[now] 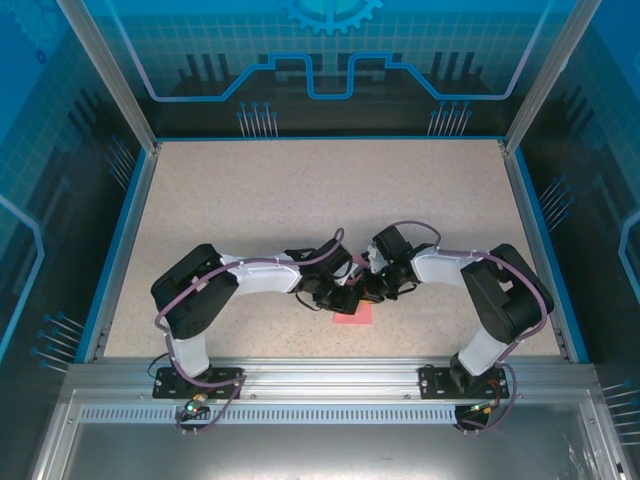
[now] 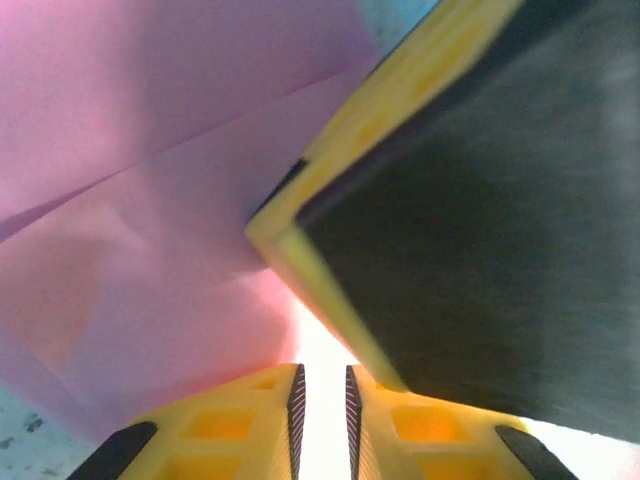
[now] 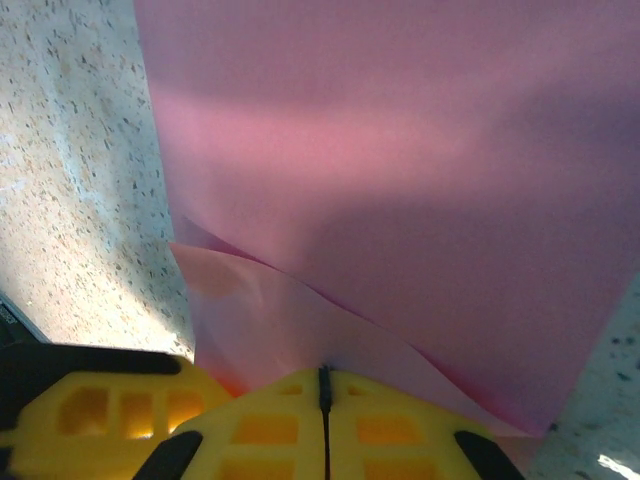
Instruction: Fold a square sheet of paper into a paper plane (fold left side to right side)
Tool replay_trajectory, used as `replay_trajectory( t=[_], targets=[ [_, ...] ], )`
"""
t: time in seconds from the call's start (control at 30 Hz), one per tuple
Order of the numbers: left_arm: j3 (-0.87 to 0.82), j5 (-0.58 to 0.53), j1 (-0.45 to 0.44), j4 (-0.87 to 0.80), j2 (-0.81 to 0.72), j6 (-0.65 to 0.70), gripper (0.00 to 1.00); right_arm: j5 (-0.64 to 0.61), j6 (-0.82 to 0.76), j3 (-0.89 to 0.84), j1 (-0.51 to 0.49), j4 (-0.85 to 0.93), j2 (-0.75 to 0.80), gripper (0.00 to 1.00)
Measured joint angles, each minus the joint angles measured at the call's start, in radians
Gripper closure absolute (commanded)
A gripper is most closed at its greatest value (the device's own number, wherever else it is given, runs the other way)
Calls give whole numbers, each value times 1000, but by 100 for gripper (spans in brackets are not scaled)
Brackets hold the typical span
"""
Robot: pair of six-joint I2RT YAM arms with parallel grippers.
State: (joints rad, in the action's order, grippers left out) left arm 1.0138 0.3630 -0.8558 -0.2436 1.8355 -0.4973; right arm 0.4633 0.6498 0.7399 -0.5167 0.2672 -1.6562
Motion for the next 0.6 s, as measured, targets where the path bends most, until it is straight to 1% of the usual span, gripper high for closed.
replay_trajectory(
  t=[0.27, 0.6],
  targets=[
    [-11, 0, 0, 12, 7, 0, 79, -2, -7, 1, 0, 3, 0, 94],
    [-140, 0, -13, 71, -84, -11, 79, 15, -23, 7, 12, 11, -11, 94]
  ],
)
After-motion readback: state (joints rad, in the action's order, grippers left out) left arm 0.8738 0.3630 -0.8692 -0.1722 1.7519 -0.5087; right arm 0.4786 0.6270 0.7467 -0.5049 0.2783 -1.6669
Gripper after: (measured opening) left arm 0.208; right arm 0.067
